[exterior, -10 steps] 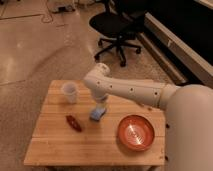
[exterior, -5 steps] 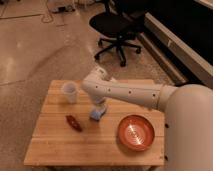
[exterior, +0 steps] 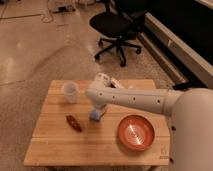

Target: Place the white sponge in the ceramic bowl

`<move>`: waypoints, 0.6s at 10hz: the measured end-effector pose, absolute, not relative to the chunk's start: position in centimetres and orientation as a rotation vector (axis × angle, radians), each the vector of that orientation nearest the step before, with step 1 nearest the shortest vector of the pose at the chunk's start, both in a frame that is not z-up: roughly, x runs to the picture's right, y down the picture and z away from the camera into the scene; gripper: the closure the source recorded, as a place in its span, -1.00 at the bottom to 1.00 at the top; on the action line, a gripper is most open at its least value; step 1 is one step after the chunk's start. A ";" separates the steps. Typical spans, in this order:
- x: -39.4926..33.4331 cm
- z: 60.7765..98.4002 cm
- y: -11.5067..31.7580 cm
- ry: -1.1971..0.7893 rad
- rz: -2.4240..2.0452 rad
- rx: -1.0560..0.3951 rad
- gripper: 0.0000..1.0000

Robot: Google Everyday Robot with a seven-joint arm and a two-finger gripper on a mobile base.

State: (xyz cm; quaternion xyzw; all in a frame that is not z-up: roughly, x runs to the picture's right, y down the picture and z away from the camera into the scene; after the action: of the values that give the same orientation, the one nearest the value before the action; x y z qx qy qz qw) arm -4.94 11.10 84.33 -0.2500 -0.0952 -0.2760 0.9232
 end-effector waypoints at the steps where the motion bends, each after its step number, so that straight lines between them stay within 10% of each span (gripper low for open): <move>1: -4.8 84.4 11.1 -0.201 -0.572 -0.500 -0.52; 6: -5.4 85.2 11.2 -0.276 -0.605 -0.430 -0.60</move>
State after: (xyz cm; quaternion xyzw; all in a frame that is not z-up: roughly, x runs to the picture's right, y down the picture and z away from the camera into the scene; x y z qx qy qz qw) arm -5.40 11.20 85.19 -0.2096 -0.1346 -0.2948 0.9225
